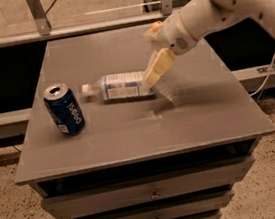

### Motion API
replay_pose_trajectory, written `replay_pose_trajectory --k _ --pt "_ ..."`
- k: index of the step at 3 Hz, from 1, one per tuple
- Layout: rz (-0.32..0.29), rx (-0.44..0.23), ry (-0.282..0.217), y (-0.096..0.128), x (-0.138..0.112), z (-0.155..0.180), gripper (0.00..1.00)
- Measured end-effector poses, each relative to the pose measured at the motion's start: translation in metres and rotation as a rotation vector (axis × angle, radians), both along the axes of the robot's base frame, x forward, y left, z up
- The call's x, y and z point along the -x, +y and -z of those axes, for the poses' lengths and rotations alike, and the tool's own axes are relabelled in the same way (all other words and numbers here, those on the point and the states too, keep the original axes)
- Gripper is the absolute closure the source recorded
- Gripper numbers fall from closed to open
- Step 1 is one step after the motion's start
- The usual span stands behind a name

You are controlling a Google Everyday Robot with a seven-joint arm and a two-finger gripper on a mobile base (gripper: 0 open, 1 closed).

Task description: Knock blue plastic bottle over

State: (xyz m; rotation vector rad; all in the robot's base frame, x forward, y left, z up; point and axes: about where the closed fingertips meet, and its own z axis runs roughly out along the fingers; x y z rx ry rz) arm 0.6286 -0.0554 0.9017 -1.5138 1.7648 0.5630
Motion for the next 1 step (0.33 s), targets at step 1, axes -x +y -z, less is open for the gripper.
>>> replay_pose_trajectory --k 1 --pt "0.088 -0.046 -0.069 -0.0607 -0.0033 -0.0208 0.0"
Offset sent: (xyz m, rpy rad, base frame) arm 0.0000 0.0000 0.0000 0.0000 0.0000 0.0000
